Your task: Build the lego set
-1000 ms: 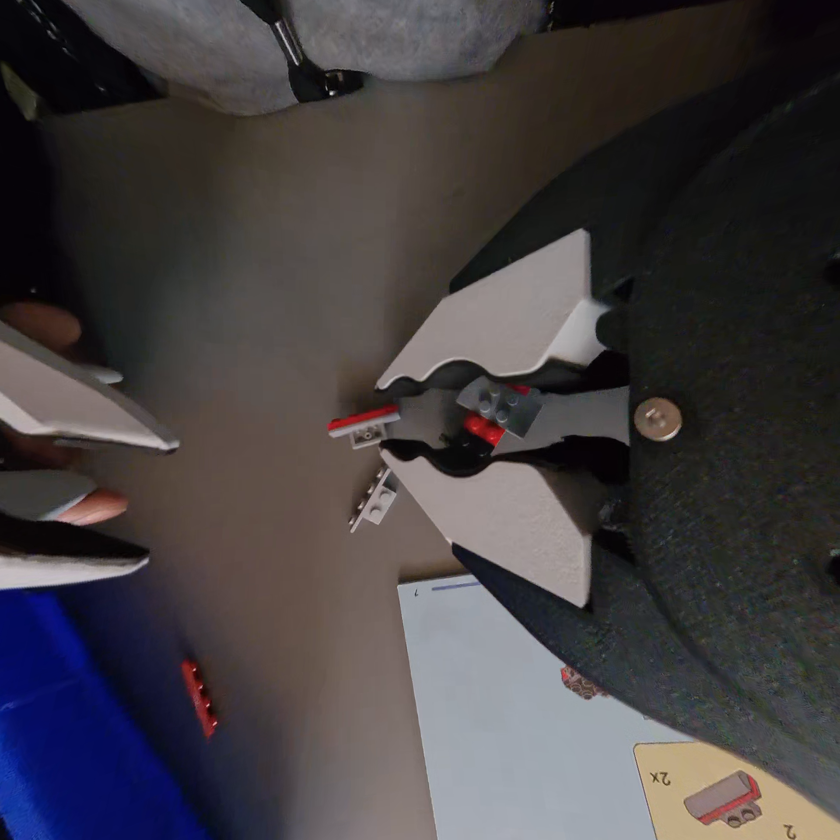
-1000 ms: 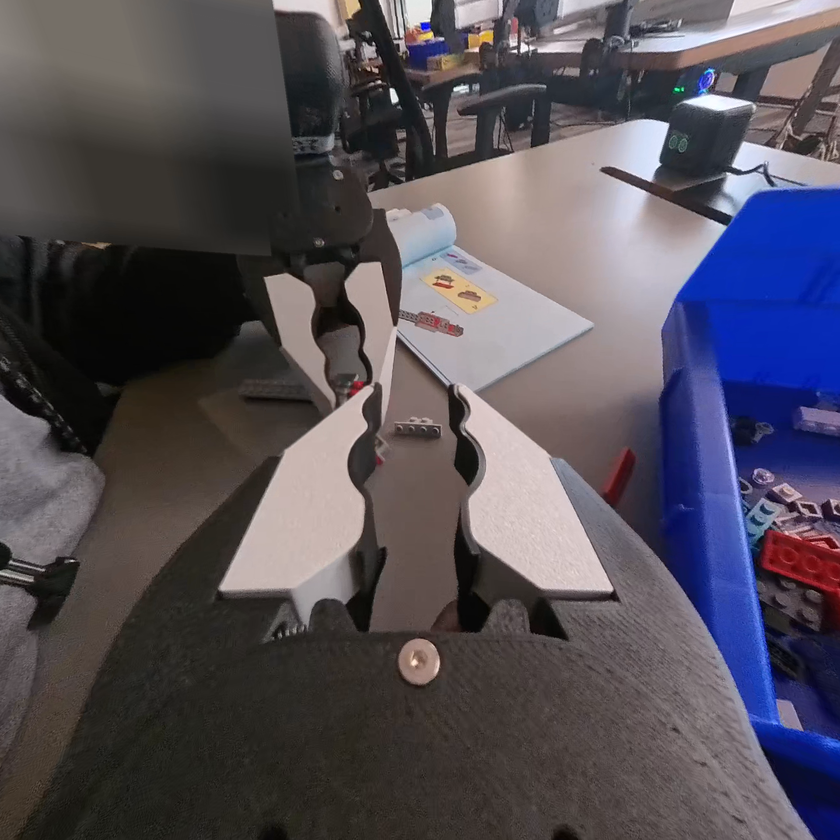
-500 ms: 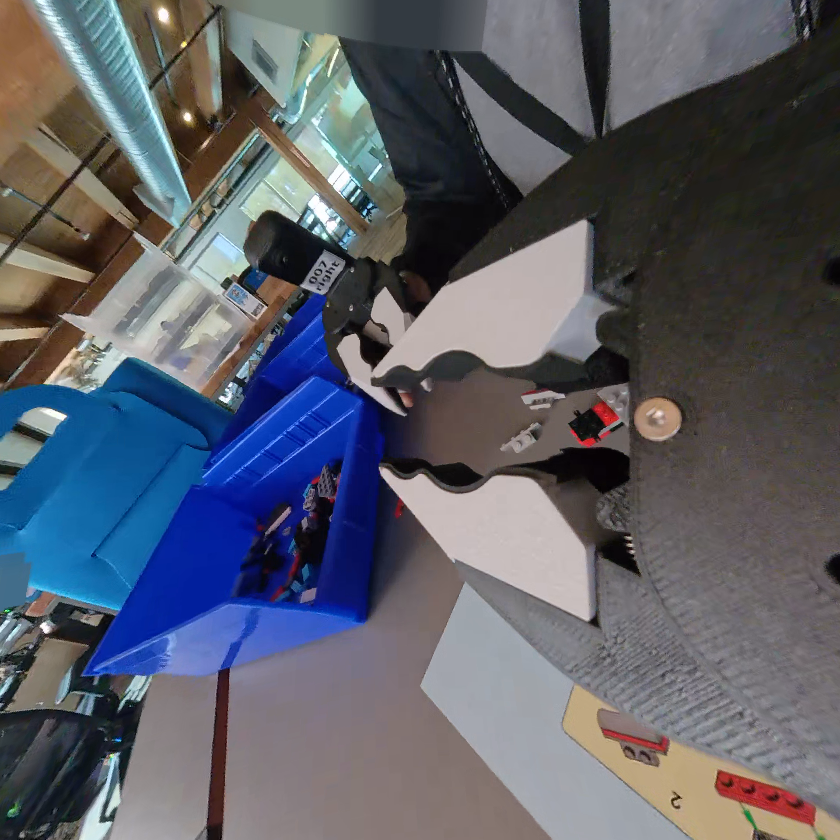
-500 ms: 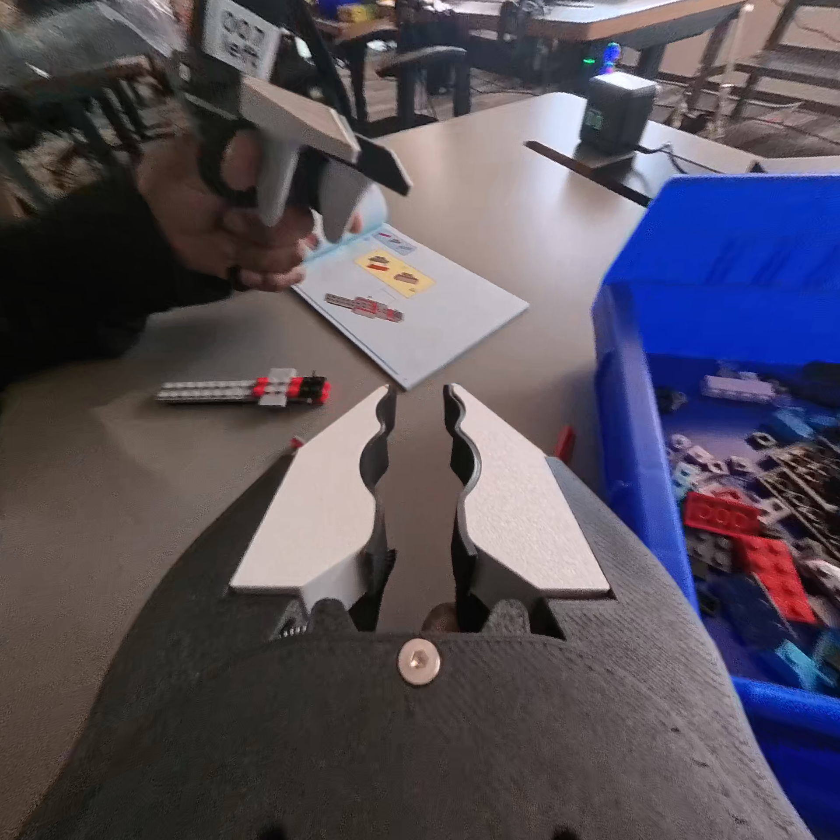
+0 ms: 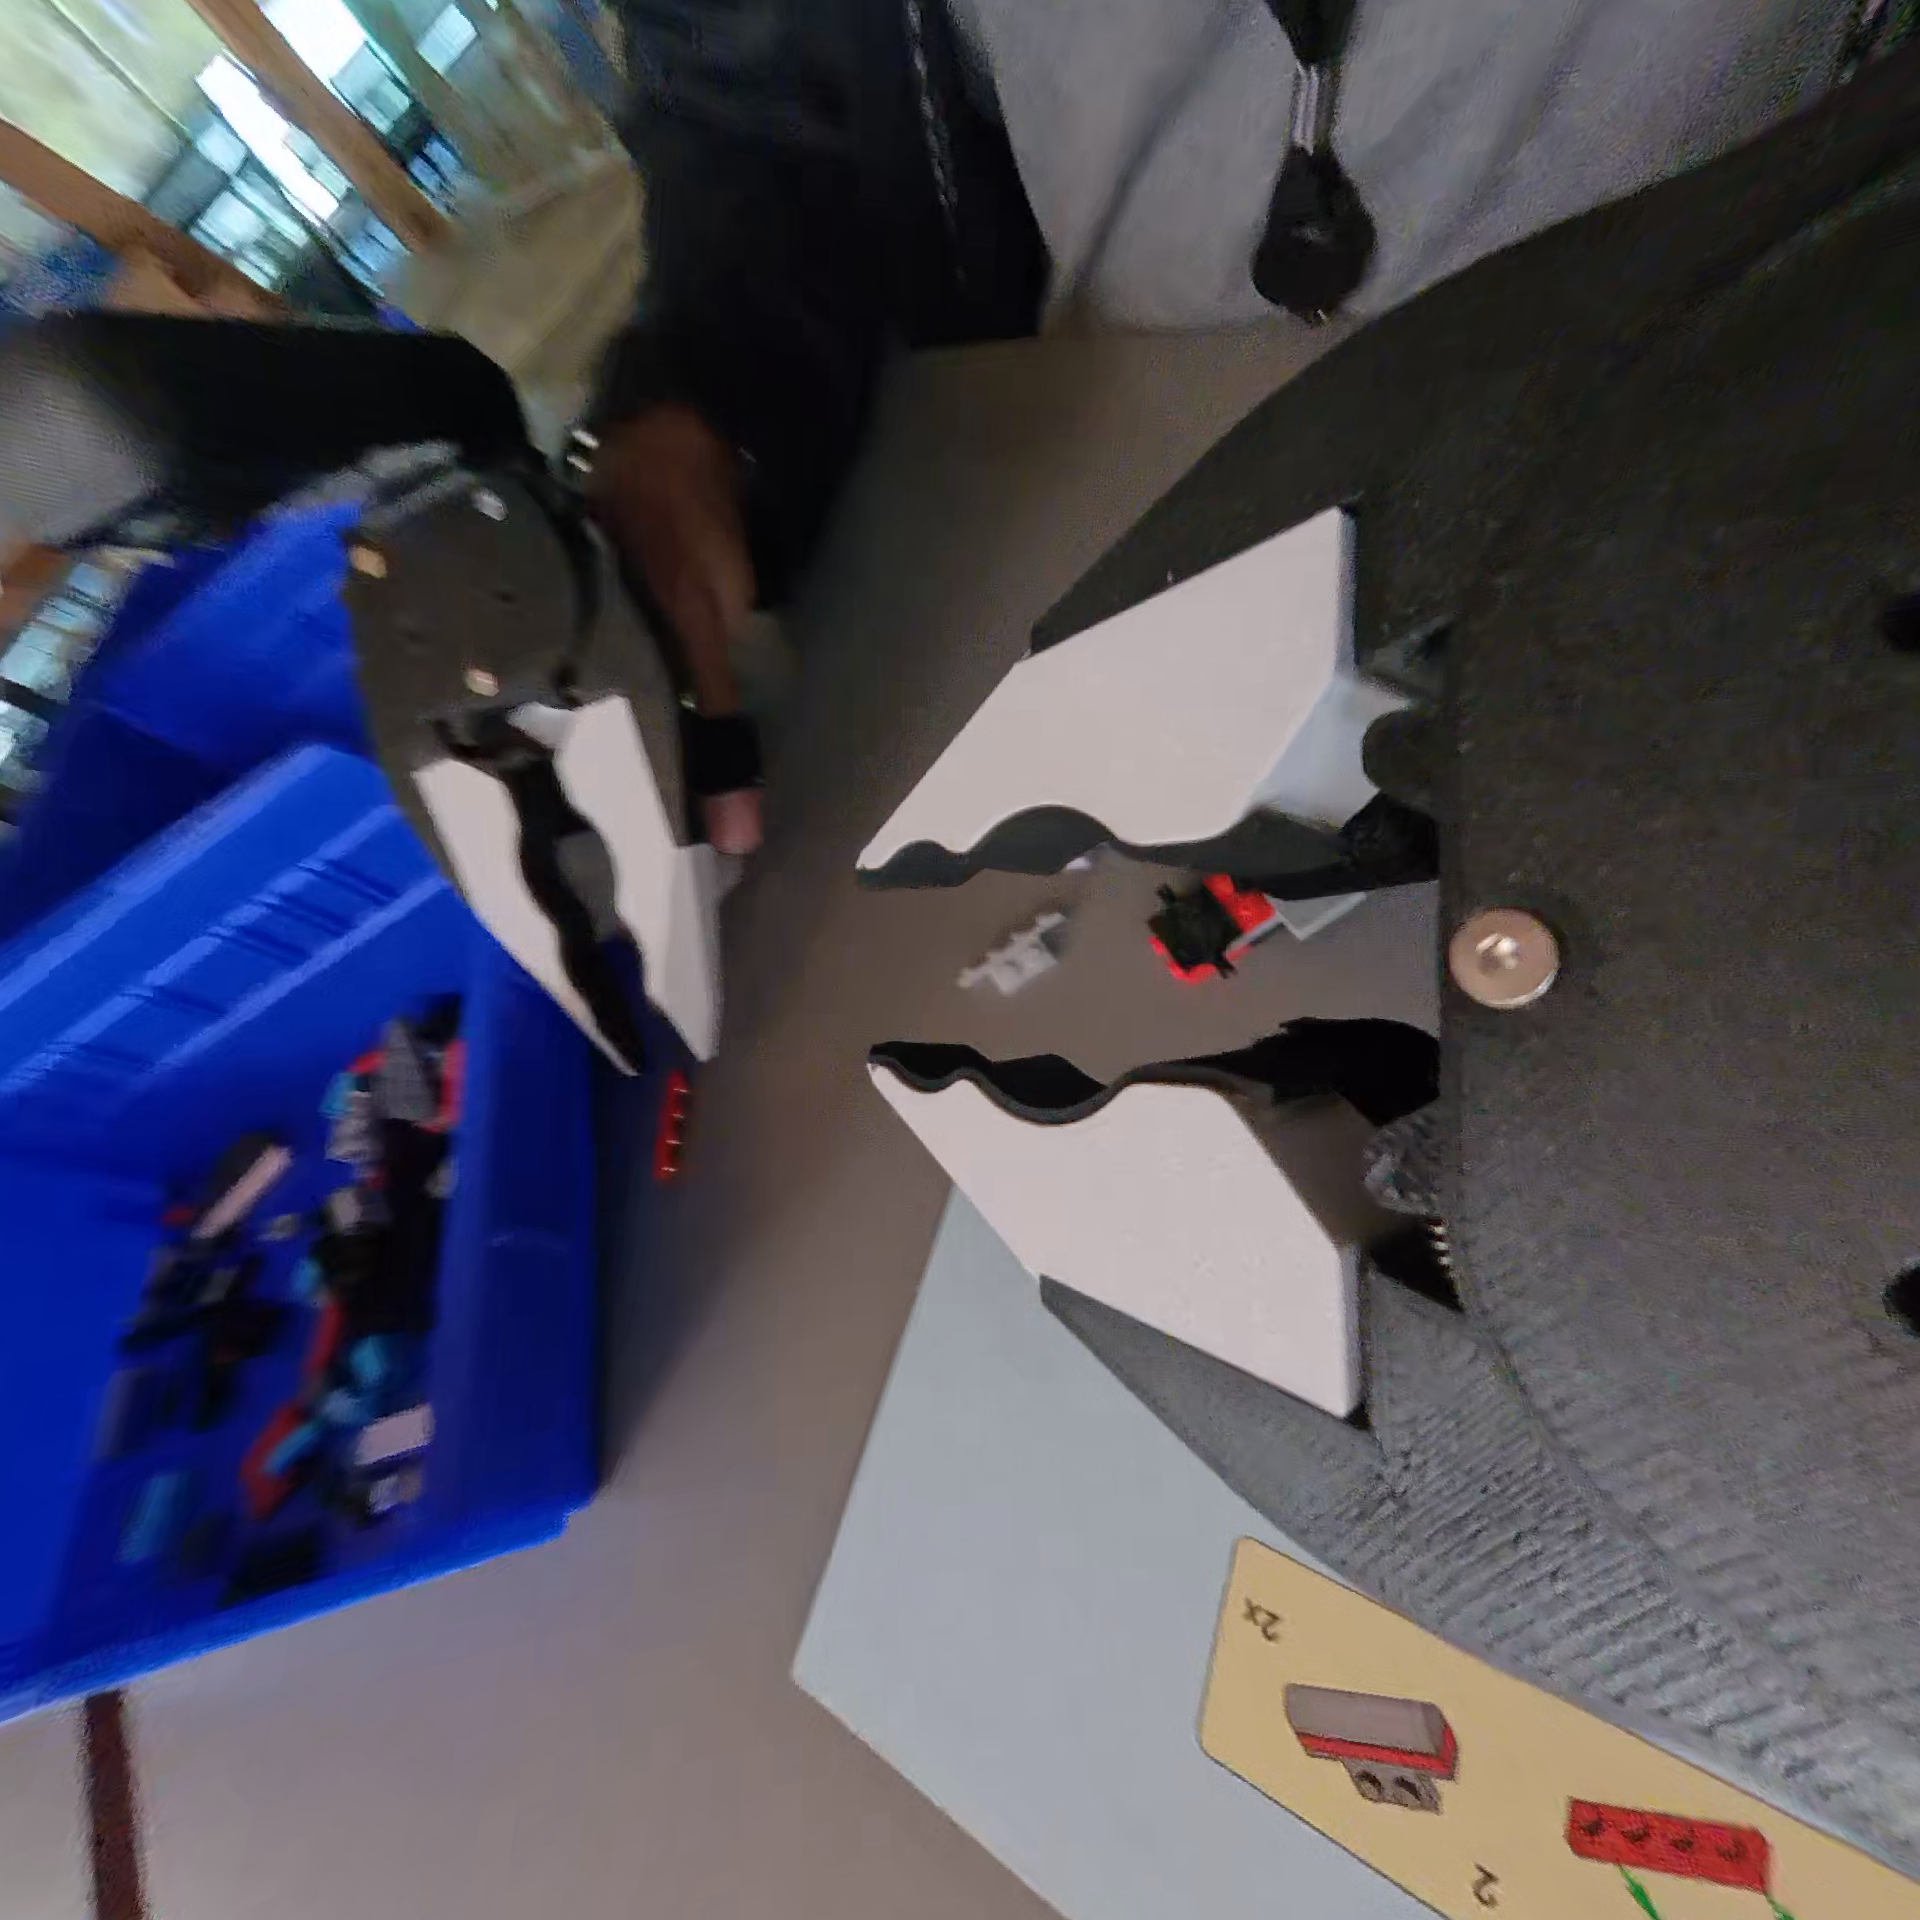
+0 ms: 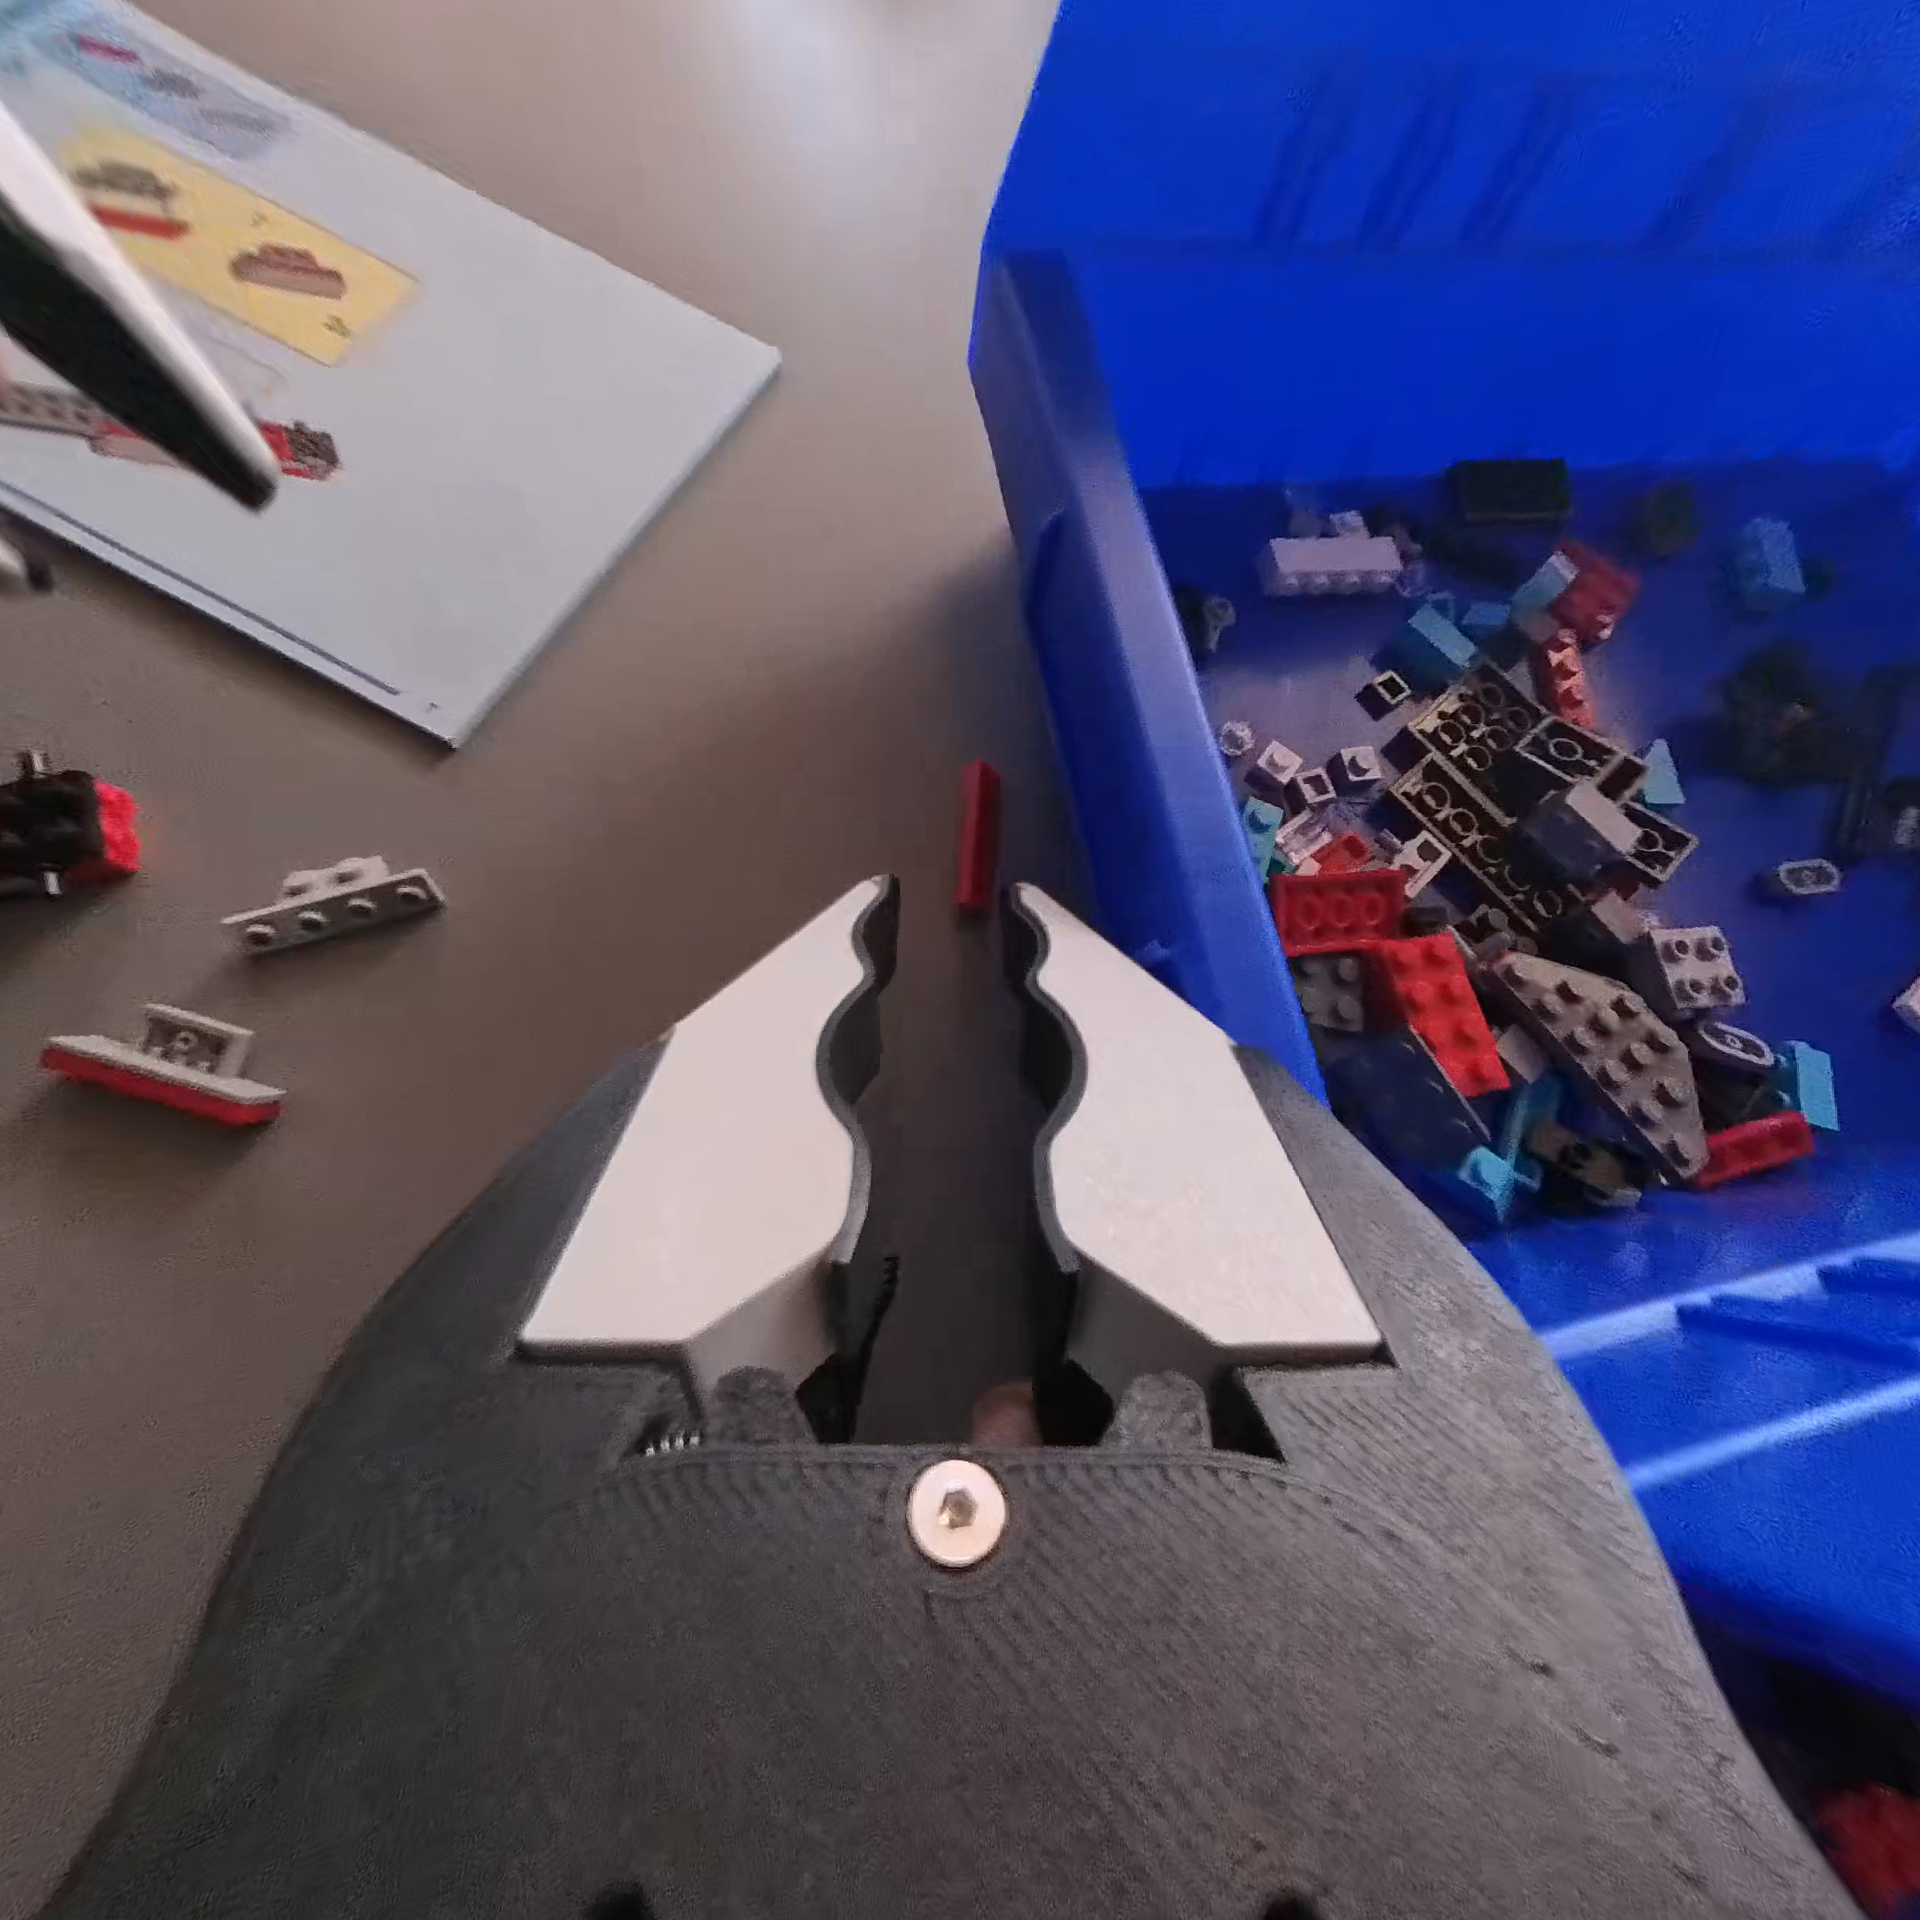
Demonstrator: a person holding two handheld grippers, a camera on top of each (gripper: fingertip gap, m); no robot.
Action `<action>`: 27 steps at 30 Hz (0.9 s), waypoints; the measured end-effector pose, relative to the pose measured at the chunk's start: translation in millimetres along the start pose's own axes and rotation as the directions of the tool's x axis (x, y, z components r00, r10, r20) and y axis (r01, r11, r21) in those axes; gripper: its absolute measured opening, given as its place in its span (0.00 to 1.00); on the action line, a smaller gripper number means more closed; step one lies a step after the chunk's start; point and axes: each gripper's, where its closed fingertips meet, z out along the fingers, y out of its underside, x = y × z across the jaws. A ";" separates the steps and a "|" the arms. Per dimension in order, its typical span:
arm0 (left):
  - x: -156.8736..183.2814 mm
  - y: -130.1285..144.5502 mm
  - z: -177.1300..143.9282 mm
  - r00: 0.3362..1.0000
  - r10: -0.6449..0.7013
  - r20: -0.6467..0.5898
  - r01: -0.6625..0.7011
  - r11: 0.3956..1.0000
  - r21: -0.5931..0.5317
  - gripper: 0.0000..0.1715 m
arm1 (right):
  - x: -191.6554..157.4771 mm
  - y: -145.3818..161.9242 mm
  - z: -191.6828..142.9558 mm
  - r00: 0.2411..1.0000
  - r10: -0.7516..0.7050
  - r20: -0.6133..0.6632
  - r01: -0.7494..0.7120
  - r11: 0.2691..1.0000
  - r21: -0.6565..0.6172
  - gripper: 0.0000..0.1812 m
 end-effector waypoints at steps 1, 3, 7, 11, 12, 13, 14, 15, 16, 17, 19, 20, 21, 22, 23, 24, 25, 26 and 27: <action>-0.5 7.9 2.1 1.000 0.027 0.013 -0.026 0.998 -0.052 0.17 | -0.3 0.5 2.7 1.000 -0.011 -0.001 0.011 1.000 -0.013 0.11; 0.2 20.6 4.7 0.996 0.089 0.026 -0.084 0.987 -0.138 0.17 | -0.5 3.6 6.3 0.999 -0.040 -0.008 0.040 0.998 -0.045 0.10; -2.4 24.4 4.0 0.991 0.128 0.047 -0.118 0.979 -0.169 0.17 | -4.7 6.1 6.3 0.997 -0.072 0.028 0.074 0.996 -0.053 0.03; 1.0 25.0 2.7 0.994 0.112 0.007 -0.110 0.981 -0.163 0.17 | -30.2 6.3 -5.2 0.967 -0.101 0.236 0.103 0.995 0.001 0.03; 1.5 27.1 3.1 0.993 0.116 0.000 -0.115 0.978 -0.174 0.17 | -36.0 6.8 -10.0 0.952 -0.100 0.288 0.100 0.995 0.013 0.03; 2.5 29.3 4.0 0.992 0.123 -0.007 -0.122 0.975 -0.186 0.17 | -45.2 7.0 -16.6 0.927 -0.118 0.356 0.113 0.993 0.036 0.03; 3.5 31.4 4.9 0.992 0.127 -0.015 -0.127 0.972 -0.197 0.17 | -53.7 7.9 -23.8 0.899 -0.136 0.416 0.124 0.991 0.056 0.03; 4.9 33.3 6.2 0.991 0.130 -0.025 -0.132 0.969 -0.207 0.17 | -61.0 10.5 -29.9 0.872 -0.150 0.466 0.136 0.989 0.064 0.03; 6.3 35.0 7.7 0.991 0.133 -0.034 -0.137 0.967 -0.216 0.17 | -69.7 14.4 -36.6 0.836 -0.186 0.516 0.170 0.982 0.077 0.03; 7.7 36.4 9.2 0.990 0.137 -0.043 -0.143 0.964 -0.225 0.17 | -78.0 18.7 -43.1 0.799 -0.237 0.553 0.219 0.971 0.101 0.03; 8.6 40.6 11.2 0.988 0.148 -0.054 -0.157 0.956 -0.250 0.17 | -91.5 28.4 -51.0 0.733 -0.334 0.593 0.318 0.938 0.136 0.03; 8.6 42.9 11.5 0.987 0.151 -0.057 -0.161 0.951 -0.264 0.17 | -96.2 33.0 -51.9 0.707 -0.383 0.595 0.370 0.917 0.151 0.03; 9.6 45.2 11.5 0.986 0.150 -0.067 -0.163 0.947 -0.276 0.17 | -99.1 36.0 -50.8 0.689 -0.432 0.581 0.419 0.892 0.166 0.03; 10.7 47.2 11.5 0.986 0.148 -0.080 -0.164 0.944 -0.286 0.17 | -100.7 36.5 -49.0 0.679 -0.476 0.560 0.457 0.870 0.185 0.04; 10.8 49.1 11.4 0.985 0.148 -0.085 -0.167 0.940 -0.296 0.17 | -101.7 35.6 -47.6 0.673 -0.504 0.541 0.478 0.855 0.202 0.04; 9.7 51.2 11.2 0.985 0.153 -0.084 -0.172 0.934 -0.312 0.17 | -101.8 34.4 -46.4 0.672 -0.519 0.528 0.488 0.847 0.210 0.06; 8.4 53.6 11.0 0.983 0.163 -0.081 -0.181 0.927 -0.329 0.17 | -100.6 32.8 -44.9 0.678 -0.524 0.515 0.490 0.845 0.215 0.07; 7.4 55.6 10.9 0.982 0.174 -0.079 -0.191 0.919 -0.345 0.17 | -98.1 30.7 -43.1 0.690 -0.524 0.499 0.487 0.846 0.215 0.10; 6.6 57.0 11.0 0.980 0.184 -0.079 -0.201 0.912 -0.358 0.17 | -96.2 29.2 -42.1 0.698 -0.521 0.492 0.482 0.849 0.216 0.12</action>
